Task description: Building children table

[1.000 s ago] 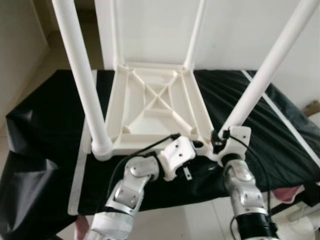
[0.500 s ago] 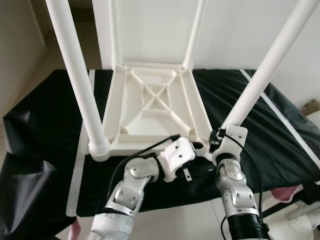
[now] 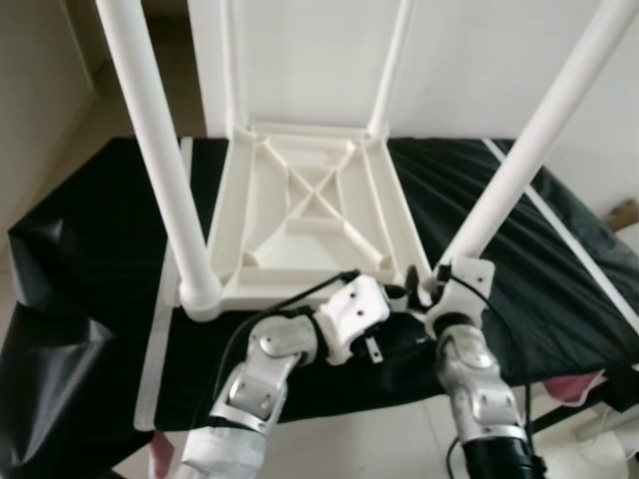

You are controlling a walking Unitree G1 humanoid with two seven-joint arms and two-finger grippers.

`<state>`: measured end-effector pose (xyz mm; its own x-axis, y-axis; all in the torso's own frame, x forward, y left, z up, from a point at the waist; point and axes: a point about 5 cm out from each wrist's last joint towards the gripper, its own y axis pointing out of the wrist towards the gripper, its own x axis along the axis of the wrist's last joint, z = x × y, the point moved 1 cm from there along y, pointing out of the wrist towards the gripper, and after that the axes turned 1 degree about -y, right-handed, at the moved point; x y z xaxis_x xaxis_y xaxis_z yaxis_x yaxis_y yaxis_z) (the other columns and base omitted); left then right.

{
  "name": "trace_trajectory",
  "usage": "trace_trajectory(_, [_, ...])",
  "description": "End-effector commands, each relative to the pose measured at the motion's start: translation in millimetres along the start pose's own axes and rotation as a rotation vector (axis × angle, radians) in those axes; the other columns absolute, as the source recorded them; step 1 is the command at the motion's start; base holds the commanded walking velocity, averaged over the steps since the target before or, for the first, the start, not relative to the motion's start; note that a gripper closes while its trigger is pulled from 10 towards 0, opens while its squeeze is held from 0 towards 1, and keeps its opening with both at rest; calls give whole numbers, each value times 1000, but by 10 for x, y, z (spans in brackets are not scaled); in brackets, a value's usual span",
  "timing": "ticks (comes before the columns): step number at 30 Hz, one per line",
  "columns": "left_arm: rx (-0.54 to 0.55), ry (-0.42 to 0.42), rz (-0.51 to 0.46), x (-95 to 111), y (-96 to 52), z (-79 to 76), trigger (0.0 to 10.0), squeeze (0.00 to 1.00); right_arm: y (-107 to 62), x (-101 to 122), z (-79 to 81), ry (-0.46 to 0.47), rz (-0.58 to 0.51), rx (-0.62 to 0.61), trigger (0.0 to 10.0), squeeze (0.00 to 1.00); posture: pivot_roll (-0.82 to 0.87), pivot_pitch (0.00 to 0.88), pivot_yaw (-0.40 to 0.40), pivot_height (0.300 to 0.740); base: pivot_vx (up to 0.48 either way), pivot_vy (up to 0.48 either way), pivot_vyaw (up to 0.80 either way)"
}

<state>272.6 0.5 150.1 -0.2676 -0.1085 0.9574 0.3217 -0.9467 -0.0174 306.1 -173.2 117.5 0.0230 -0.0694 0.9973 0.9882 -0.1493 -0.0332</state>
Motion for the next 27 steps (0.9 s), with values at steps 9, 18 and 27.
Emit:
trace_trajectory(9, [123, -5, 0, -4, -4, 58, 10000, 0, -13, 135, -268, -78, -68, 219, 10000, 0, 43, 0, -72, 740, 0, 0, 0])
trace_trajectory(18, [124, -3, 2, -1, -12, 70, 10000, 0, 31, 106, -335, -140, -35, 388, 10000, 0, 47, 0, -64, 740, 0, 0, 0])
trace_trajectory(27, [125, 4, 9, 2, -39, 103, 10000, 0, 187, 89, -300, -200, 2, 527, 10000, 0, 53, 0, -51, 740, 0, 0, 0])
